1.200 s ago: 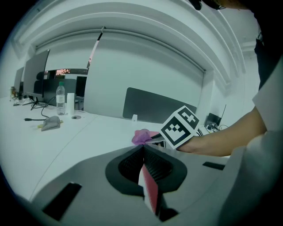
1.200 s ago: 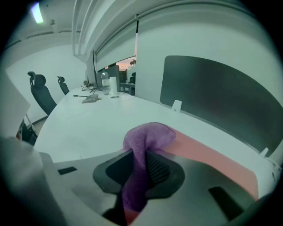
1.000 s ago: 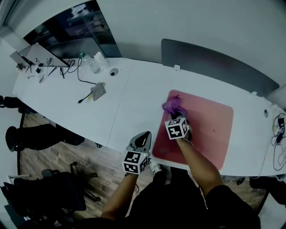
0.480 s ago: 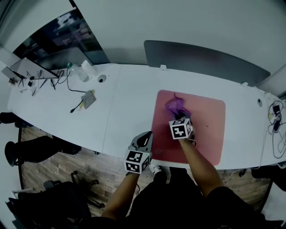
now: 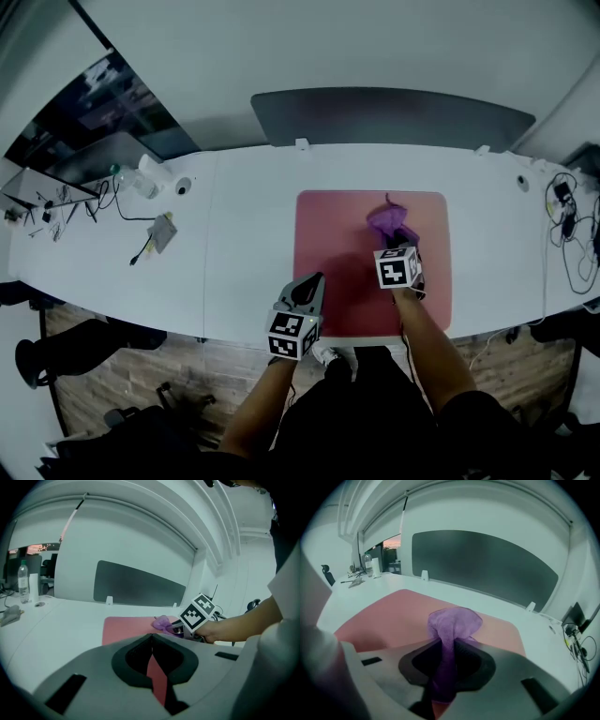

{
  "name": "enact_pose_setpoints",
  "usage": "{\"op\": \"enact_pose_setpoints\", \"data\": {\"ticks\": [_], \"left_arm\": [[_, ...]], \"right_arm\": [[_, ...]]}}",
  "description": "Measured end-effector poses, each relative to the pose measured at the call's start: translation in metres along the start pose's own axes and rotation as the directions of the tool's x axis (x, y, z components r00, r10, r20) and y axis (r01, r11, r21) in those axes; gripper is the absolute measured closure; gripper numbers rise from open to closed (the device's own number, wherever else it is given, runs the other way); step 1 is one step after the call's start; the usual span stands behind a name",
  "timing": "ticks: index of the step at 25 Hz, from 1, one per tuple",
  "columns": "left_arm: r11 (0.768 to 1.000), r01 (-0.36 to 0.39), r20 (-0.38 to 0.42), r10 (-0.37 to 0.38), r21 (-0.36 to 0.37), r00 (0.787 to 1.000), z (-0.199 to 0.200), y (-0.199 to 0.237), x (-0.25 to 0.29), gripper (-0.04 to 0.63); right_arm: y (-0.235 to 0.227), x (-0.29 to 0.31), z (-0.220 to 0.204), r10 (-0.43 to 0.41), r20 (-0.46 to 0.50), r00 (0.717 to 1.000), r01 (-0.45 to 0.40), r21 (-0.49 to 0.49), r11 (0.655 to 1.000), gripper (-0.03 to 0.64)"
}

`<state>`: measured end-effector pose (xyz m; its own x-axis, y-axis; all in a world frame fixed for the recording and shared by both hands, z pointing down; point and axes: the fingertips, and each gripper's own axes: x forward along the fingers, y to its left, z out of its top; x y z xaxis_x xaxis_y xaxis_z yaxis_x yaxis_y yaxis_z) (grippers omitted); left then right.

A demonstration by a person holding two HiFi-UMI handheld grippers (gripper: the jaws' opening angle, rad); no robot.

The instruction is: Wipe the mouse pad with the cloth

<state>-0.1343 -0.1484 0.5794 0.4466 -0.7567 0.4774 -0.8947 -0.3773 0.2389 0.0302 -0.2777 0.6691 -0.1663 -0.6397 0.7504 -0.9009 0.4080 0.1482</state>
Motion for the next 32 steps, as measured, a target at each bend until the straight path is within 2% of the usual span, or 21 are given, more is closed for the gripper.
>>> {"op": "enact_pose_setpoints", "data": {"ticks": [8,15,20,24,28,32], "left_arm": [[0.995,0.099,-0.014,-0.099,0.03,0.995,0.01,-0.04,0.034,0.574],[0.985,0.159,-0.036,-0.157,0.063,0.987,0.011,-0.062,0.053,0.574],[0.981,0.179,-0.037,-0.177,0.08,0.984,0.012,-0.068,0.054,0.574],[0.984,0.162,-0.028,-0.16,0.079,0.987,0.011,-0.064,0.051,0.574],[0.987,0.128,-0.037,-0.125,0.098,0.991,0.002,-0.053,0.042,0.574],[0.991,0.101,-0.02,-0.1,0.087,0.995,0.002,-0.046,0.033,0.574]], "right_arm": [[-0.085,-0.018,-0.043,-0.109,-0.035,0.993,0.112,0.118,0.987,0.528],[-0.135,-0.028,-0.068,-0.159,-0.057,0.986,0.166,0.162,0.973,0.526],[-0.14,-0.03,-0.068,-0.172,-0.051,0.984,0.178,0.165,0.97,0.526],[-0.137,-0.036,-0.055,-0.169,0.009,0.986,0.164,0.178,0.97,0.523],[-0.115,-0.045,-0.032,-0.131,0.081,0.988,0.116,0.165,0.979,0.524],[-0.084,-0.054,-0.009,-0.079,0.129,0.989,0.06,0.144,0.988,0.523]]}}
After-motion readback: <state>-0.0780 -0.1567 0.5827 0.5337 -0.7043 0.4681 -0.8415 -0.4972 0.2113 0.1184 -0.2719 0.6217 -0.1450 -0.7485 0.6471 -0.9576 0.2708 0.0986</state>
